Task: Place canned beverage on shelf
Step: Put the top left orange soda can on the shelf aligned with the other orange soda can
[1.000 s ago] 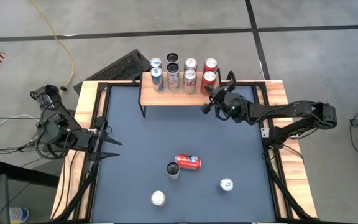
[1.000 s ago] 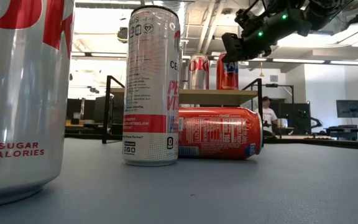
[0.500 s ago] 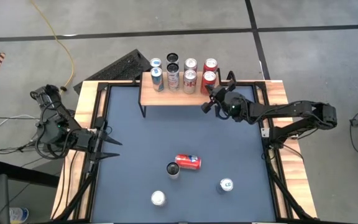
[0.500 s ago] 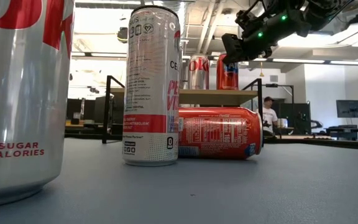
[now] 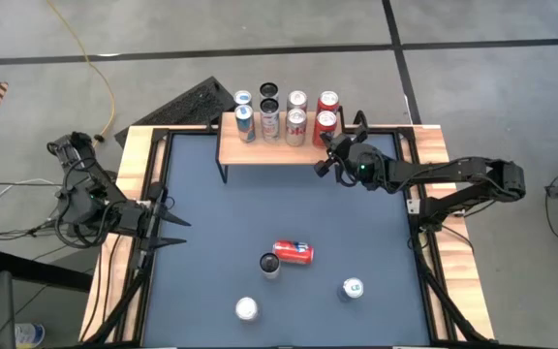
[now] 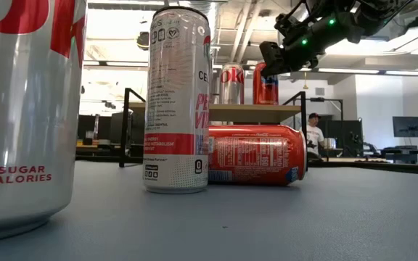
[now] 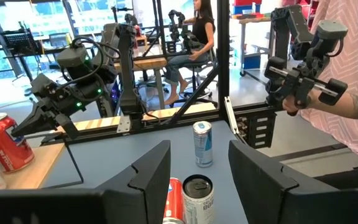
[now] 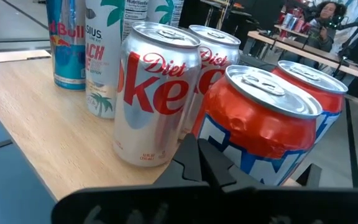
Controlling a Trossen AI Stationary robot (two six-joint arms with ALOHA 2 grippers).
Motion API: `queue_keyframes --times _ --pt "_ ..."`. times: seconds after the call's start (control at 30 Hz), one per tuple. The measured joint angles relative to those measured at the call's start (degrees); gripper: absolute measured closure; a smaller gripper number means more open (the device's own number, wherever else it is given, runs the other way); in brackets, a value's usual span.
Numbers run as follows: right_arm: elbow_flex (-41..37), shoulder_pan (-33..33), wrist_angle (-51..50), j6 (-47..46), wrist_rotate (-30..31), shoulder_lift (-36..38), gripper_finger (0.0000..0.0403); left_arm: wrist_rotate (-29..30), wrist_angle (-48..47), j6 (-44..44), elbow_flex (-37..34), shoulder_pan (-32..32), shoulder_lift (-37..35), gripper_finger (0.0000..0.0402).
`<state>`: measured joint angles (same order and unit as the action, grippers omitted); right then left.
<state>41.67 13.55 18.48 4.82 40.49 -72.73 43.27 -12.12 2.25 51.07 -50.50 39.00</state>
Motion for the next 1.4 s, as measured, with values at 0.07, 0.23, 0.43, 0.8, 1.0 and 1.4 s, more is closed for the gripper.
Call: queue_keyframes --times 0.07,0.23,0.43,0.8,1.0,1.4 --pt "0.0 -0.4 0.0 -0.5 0.0 0.0 0.0403 0.0 0.0 -0.1 0.0 0.0 0.0 0.0249" --pt "0.0 -0.9 0.1 -1.9 -0.1 -0.2 0.0403 0.0 0.0 -0.1 0.0 0.0 0.0 0.0249" --pt "0.0 -0.9 3.0 -2.0 -0.1 -4.4 0.0403 0.0 0.0 0.0 0.0 0.0 0.0 0.0249" --pt "0.0 -0.1 5.6 -1.3 0.8 -7.1 0.0403 0.0 0.0 0.1 0.0 0.0 0.0 0.0249" --pt "0.0 1.1 5.6 -1.3 0.7 -7.1 0.0403 0.0 0.0 0.1 0.0 0.0 0.0 0.0249" --pt "0.0 1.6 5.6 -1.1 1.4 -7.1 0.0403 0.5 0.0 0.1 0.0 0.0 0.0 0.0249"
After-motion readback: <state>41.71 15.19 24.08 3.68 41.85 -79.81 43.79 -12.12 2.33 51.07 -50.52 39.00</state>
